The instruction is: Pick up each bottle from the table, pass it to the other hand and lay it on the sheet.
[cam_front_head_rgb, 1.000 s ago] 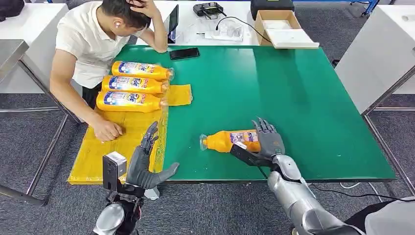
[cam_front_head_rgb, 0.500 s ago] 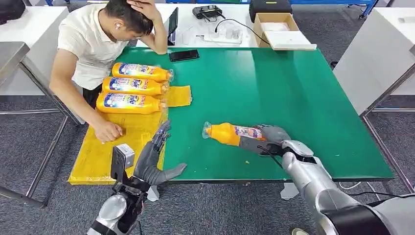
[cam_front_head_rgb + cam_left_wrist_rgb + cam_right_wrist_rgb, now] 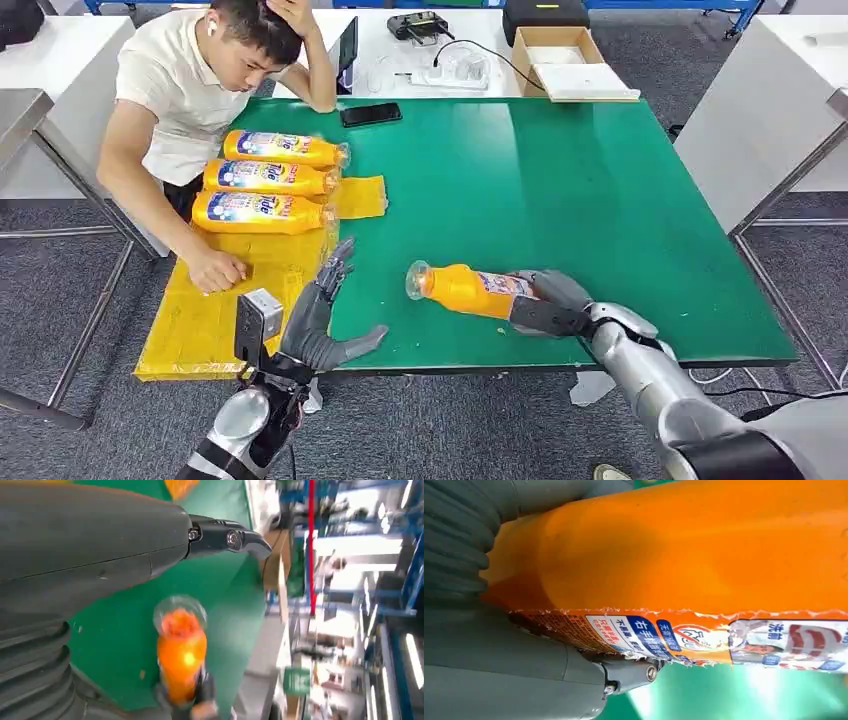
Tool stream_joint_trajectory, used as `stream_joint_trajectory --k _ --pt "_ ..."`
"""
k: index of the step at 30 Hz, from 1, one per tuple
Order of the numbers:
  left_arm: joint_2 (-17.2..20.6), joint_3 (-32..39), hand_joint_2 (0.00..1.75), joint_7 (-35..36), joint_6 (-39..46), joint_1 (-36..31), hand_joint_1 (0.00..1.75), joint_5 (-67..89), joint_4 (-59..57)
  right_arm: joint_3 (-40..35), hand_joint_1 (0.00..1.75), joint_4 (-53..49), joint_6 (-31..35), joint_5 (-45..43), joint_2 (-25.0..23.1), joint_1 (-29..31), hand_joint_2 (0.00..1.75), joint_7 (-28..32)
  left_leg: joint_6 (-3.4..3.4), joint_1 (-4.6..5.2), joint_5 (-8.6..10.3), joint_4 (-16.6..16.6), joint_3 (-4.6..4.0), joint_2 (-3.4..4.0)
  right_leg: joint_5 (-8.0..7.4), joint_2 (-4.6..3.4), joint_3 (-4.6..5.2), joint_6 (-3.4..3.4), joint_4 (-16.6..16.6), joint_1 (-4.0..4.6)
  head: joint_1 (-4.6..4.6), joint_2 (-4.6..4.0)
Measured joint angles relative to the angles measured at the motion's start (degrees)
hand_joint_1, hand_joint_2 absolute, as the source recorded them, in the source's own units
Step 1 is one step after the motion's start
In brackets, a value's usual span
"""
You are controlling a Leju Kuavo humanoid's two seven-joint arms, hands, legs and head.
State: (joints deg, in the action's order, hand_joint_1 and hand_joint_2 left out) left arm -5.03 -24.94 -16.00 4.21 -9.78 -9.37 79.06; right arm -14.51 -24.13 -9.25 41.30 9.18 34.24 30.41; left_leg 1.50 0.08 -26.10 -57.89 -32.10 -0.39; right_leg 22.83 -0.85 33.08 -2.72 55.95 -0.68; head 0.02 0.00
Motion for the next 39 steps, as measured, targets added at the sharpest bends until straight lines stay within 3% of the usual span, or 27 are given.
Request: stream_joint_trajectory --k 3,5,8,11,16,24,39 --pt "-0.6 0.0 1.75 -1.4 9.1 1.5 0.0 2.2 1.4 1.3 1.75 -3.1 11.3 -6.1 -3.5 -3.8 1.75 0.6 -0.02 -0.04 0.05 0.0 -0.09 0.07 -0.01 -0.04 0.17 0.02 0.0 0.04 0.0 0.0" --pt "-0.9 0.0 1.75 -1.2 11.0 2.4 0.0 1.4 1.9 1.4 1.75 -6.4 14.7 -8.9 -5.5 -6.3 1.75 0.3 -0.04 -0.11 0.07 0.0 -0.19 0.07 -0.01 -0.03 0.27 0.02 0.0 0.07 0.0 0.0" --pt "-1.2 0.0 1.75 -0.3 11.4 3.2 0.0 -0.7 2.0 1.6 1.75 -9.9 16.6 -11.2 -7.1 -8.9 1.75 0.3 -0.04 -0.14 0.1 0.0 -0.39 -0.01 -0.01 -0.02 0.44 0.02 0.1 0.09 0.0 0.0" --pt "-1.1 0.0 1.75 2.9 5.1 5.3 0.0 -9.1 2.2 1.5 1.75 -17.6 19.1 -14.5 -9.9 -13.6 1.75 0.4 -0.07 -0.14 0.16 0.0 -0.88 -0.18 0.0 0.06 0.88 0.01 0.1 0.07 0.0 0.0" --pt "-0.4 -0.7 1.75 2.7 0.5 7.0 0.0 -10.5 3.0 0.7 1.75 -22.5 18.9 -16.4 -11.7 -15.4 1.75 0.5 -0.08 -0.12 0.16 0.0 -1.15 -0.22 0.01 0.09 1.1 -0.01 0.1 0.04 0.02 -0.02" --pt "1.3 -4.1 1.75 -0.4 -7.8 7.2 0.0 -8.9 4.9 -2.3 1.75 -24.1 13.1 -19.2 -14.2 -15.2 1.75 2.9 -0.08 -0.13 0.15 0.0 -1.24 -0.23 0.02 0.1 1.2 0.0 0.1 0.05 0.02 0.0" --pt "1.8 -4.2 1.75 -1.4 -7.6 7.2 0.0 -7.8 5.7 -6.0 1.75 -23.4 11.0 -19.0 -15.9 -14.4 1.75 3.1 -0.08 -0.12 0.15 0.0 -1.26 -0.23 0.02 0.1 1.21 0.0 0.1 0.04 0.02 0.0"
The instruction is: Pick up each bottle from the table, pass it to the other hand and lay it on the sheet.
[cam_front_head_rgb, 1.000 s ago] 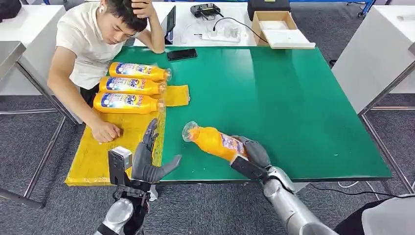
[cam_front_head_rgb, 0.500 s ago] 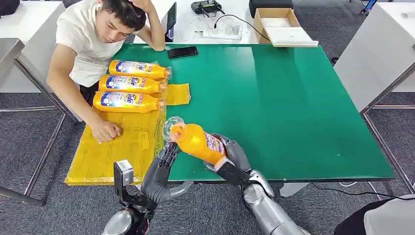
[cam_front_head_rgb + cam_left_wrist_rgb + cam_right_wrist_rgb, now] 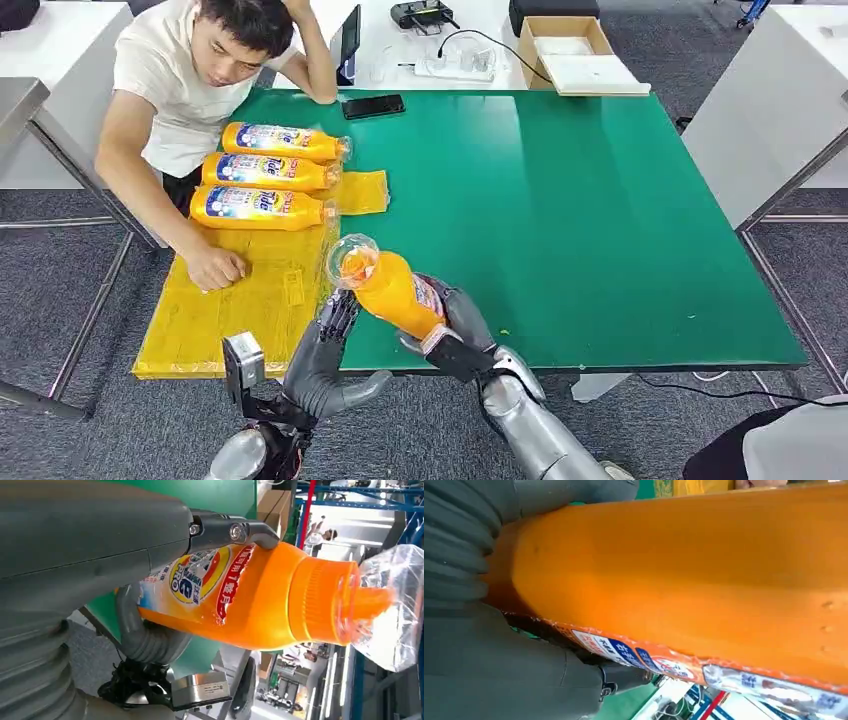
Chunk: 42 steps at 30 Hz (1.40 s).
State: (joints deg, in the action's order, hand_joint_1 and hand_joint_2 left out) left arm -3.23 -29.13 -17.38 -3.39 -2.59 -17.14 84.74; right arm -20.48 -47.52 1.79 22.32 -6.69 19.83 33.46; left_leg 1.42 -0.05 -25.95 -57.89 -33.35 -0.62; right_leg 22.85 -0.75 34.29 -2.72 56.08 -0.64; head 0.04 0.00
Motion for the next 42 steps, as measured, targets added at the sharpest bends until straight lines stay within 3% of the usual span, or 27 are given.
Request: stream_joint_trajectory --k 6,11,21,22,23,24,25,26,27,28,31,32,42 --pt "-1.8 1.1 1.75 1.9 2.8 -0.3 0.0 -4.3 0.0 -4.9 1.75 0.8 0.4 2.2 -2.6 -1.2 1.75 2.8 0.0 -0.02 0.0 0.0 -0.01 0.01 0.01 -0.01 0.08 0.01 0.0 0.03 -0.02 0.0" --pt "-2.1 1.4 1.75 3.3 7.2 -0.5 0.0 -2.5 -0.6 -8.3 1.75 -0.3 3.9 2.8 -3.5 -2.4 1.75 1.8 -0.01 -0.02 0.0 0.0 -0.06 0.04 0.01 -0.01 0.13 0.02 0.0 0.01 0.0 -0.02" --pt "-2.4 2.2 1.75 3.7 4.8 -0.3 0.02 -7.3 -1.0 -10.6 1.75 -1.6 4.1 1.4 -3.2 -2.8 1.75 0.1 0.0 0.01 0.0 0.0 -0.08 0.03 0.01 -0.01 0.14 0.01 0.0 0.0 0.0 0.0" --pt "-2.4 2.2 1.75 3.4 5.1 -0.3 0.8 -7.2 -1.0 -10.7 1.75 -1.6 4.2 1.2 -3.2 -2.8 1.75 0.1 0.0 0.01 0.0 0.0 -0.08 0.03 0.01 -0.01 0.15 0.01 0.0 0.0 -0.02 0.0" --pt "-2.5 2.2 1.75 3.3 5.1 -0.3 1.75 -7.3 -1.0 -11.0 1.75 -1.6 4.2 1.0 -3.2 -2.8 1.75 0.1 0.0 0.01 0.0 0.0 -0.08 0.03 0.01 -0.01 0.15 0.01 0.0 0.0 -0.02 0.0" --pt "-2.5 2.3 1.75 3.1 4.9 -0.3 1.75 -7.9 -1.0 -11.2 1.75 -1.6 4.2 0.7 -3.2 -2.7 1.75 0.0 0.0 0.0 0.0 0.0 -0.09 0.03 0.01 -0.01 0.15 0.01 0.0 0.0 0.0 0.0" --pt "-2.5 2.3 1.75 3.0 4.3 -0.2 1.75 -8.6 -0.9 -11.5 1.52 -1.5 4.2 0.4 -3.2 -2.7 1.75 0.0 -0.01 0.0 0.0 0.0 -0.09 0.03 0.01 -0.01 0.16 0.01 0.0 0.0 0.0 0.0" --pt "-2.5 2.4 1.75 2.8 3.6 0.0 1.75 -9.4 -0.8 -11.6 0.94 -1.4 4.2 0.1 -3.2 -2.6 1.75 0.0 -0.01 0.0 0.0 0.0 -0.09 0.04 0.01 -0.01 0.16 0.01 0.0 0.0 -0.02 0.0" --pt "-2.5 2.5 1.75 2.6 3.1 0.2 1.75 -10.1 -0.5 -11.8 0.94 -1.3 4.2 -0.2 -3.2 -2.5 1.75 0.0 -0.01 0.0 0.0 0.0 -0.09 0.05 0.01 -0.01 0.17 0.01 0.0 0.0 0.0 -0.02" --pt "-2.5 2.6 1.75 2.3 2.8 0.3 1.75 -10.4 -0.5 -12.0 0.0 -1.2 4.3 -0.4 -3.2 -2.4 1.75 0.0 0.0 0.0 0.0 0.0 -0.09 0.04 0.01 -0.01 0.17 0.01 0.0 0.0 -0.02 0.0" --pt "-2.5 3.1 1.75 1.9 2.2 0.4 1.75 -11.1 -0.2 -12.5 0.0 -0.8 4.2 -0.7 -3.3 -2.2 1.75 0.2 0.0 0.0 0.0 0.0 -0.09 0.03 0.01 -0.01 0.16 0.01 0.0 0.0 0.0 0.0" --pt "-2.5 3.3 1.75 1.9 2.1 0.4 1.75 -11.2 -0.1 -12.9 0.0 -0.6 4.2 -0.7 -3.3 -2.2 0.0 0.4 0.0 0.0 0.0 0.0 -0.09 0.04 0.01 -0.01 0.17 0.01 0.0 0.0 0.0 0.0" --pt "-2.6 5.2 1.75 1.9 0.8 0.4 1.75 -12.9 0.0 -14.0 0.0 0.3 6.0 -1.7 -4.0 -2.5 0.0 1.8 0.0 0.0 0.0 0.0 -0.1 0.03 0.01 -0.01 0.18 0.01 0.0 0.0 0.0 0.0"
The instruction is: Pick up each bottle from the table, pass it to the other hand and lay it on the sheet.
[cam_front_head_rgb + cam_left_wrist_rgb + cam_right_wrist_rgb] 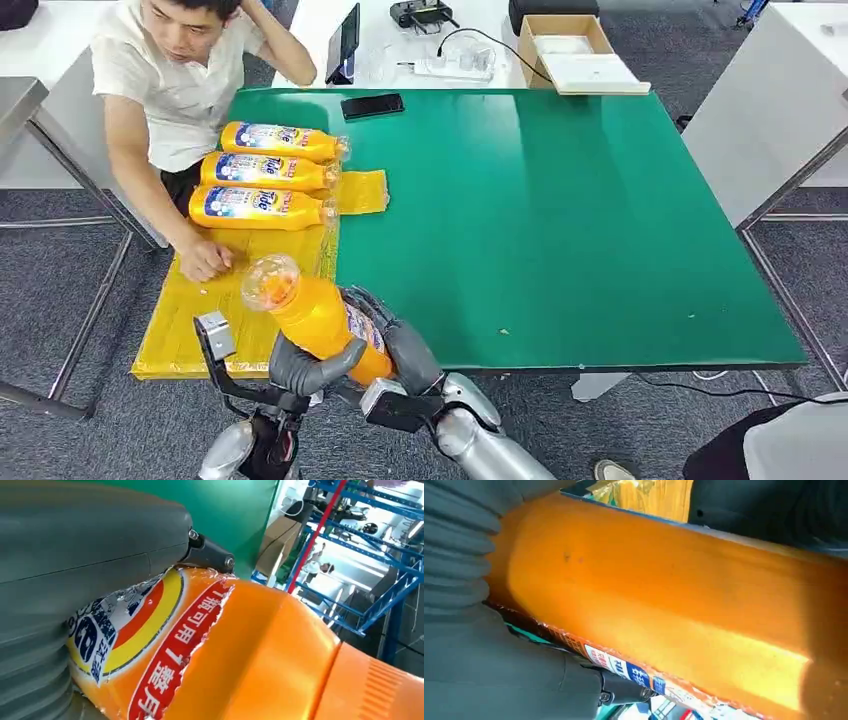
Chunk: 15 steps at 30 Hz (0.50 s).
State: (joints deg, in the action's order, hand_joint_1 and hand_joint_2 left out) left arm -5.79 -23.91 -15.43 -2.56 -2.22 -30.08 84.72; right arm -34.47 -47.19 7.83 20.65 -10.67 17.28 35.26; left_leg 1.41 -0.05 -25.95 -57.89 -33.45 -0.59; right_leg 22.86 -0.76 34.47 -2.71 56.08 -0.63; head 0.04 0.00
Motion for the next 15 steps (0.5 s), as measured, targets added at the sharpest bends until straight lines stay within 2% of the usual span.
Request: stream_joint_trajectory --k 9,15 --pt "0.0 1.2 1.75 0.2 0.7 0.1 1.75 0.0 0.0 0.0 0.0 -0.6 2.8 -0.5 -0.4 -1.7 0.0 1.7 0.0 0.0 0.0 0.0 -0.02 0.0 0.0 0.0 0.02 0.0 0.0 0.0 0.0 -0.02" --pt "0.9 4.2 1.75 2.0 11.3 -1.7 1.75 6.6 -1.8 0.0 0.0 -5.9 12.2 1.1 -0.5 -6.4 0.0 2.9 0.0 -0.01 0.0 0.0 -0.03 0.0 0.0 0.0 0.04 0.0 0.0 0.01 -0.02 0.0"
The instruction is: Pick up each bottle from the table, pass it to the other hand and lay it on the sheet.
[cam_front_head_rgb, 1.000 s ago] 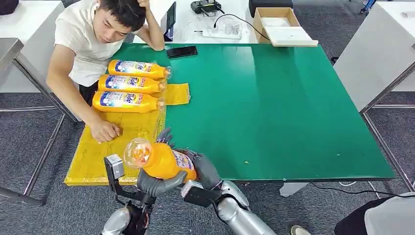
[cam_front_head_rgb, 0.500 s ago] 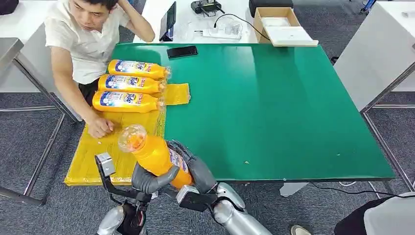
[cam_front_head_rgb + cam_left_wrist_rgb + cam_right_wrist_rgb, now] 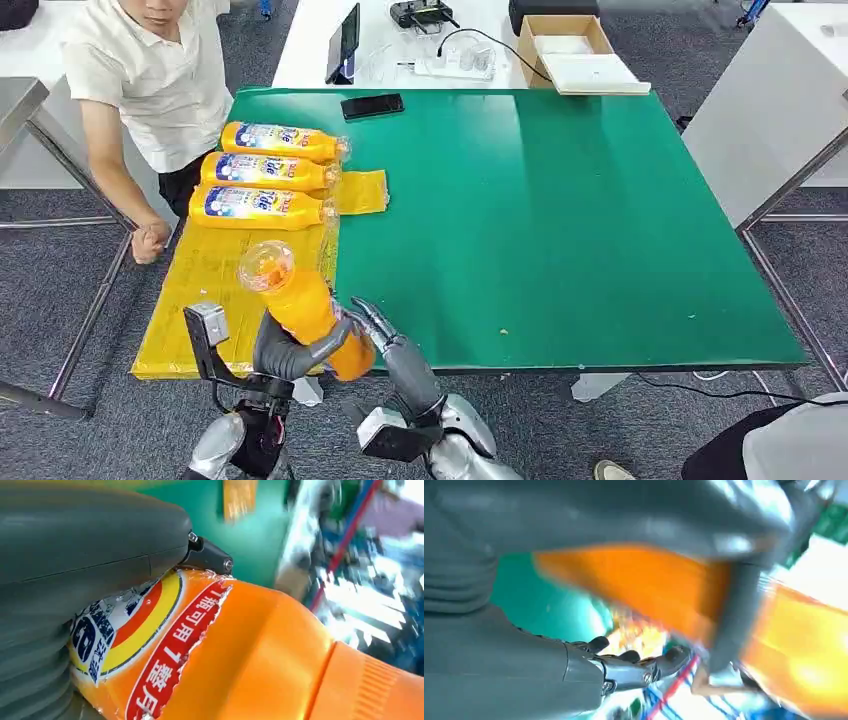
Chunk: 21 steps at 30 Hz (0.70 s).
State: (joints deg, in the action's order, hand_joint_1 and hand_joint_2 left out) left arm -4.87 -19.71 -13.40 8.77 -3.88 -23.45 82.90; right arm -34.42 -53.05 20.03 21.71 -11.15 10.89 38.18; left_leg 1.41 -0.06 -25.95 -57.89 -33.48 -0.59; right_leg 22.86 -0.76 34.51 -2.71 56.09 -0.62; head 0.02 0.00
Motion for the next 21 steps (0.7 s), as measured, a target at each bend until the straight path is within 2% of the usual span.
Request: stream_joint_trajectory --k 4,8,14,18,21 --pt "1.2 2.6 1.75 -2.1 8.8 -1.8 1.75 8.2 -2.3 0.0 0.0 -5.7 8.6 0.2 0.2 -3.4 0.0 0.0 0.0 -0.02 0.0 0.0 -0.02 0.0 0.0 0.0 0.02 0.0 0.0 0.01 0.0 0.0" --pt "1.7 3.9 1.75 -2.4 10.3 -2.6 1.75 9.5 -3.5 -0.1 0.0 -8.5 9.7 0.2 0.5 -4.6 0.0 0.0 0.0 0.0 0.0 0.0 -0.02 0.0 0.0 0.0 0.01 0.0 0.0 -0.01 0.02 -0.02" --pt "2.1 6.2 1.75 -5.2 20.1 -3.7 1.75 20.0 -5.4 -0.5 0.0 -12.7 16.0 -2.2 1.3 -5.6 0.0 0.0 0.0 0.01 0.0 0.0 -0.02 0.01 0.0 0.0 0.02 0.0 0.0 -0.01 0.04 0.0" --pt "3.0 7.6 1.75 -6.0 29.0 -5.2 1.75 37.2 -7.8 1.5 0.0 -18.6 16.3 -4.2 1.4 -7.8 0.0 0.0 0.0 0.0 0.01 0.0 -0.03 -0.02 0.0 0.0 0.04 0.0 0.0 0.0 0.0 0.0" --pt "3.7 9.4 1.75 -1.3 30.5 -7.9 1.75 61.0 -12.2 3.7 0.0 -23.0 16.3 -7.2 1.0 -8.6 0.0 0.0 -0.02 -0.01 0.02 0.0 -0.01 -0.01 0.0 0.0 0.05 0.0 0.0 0.0 0.04 0.0"
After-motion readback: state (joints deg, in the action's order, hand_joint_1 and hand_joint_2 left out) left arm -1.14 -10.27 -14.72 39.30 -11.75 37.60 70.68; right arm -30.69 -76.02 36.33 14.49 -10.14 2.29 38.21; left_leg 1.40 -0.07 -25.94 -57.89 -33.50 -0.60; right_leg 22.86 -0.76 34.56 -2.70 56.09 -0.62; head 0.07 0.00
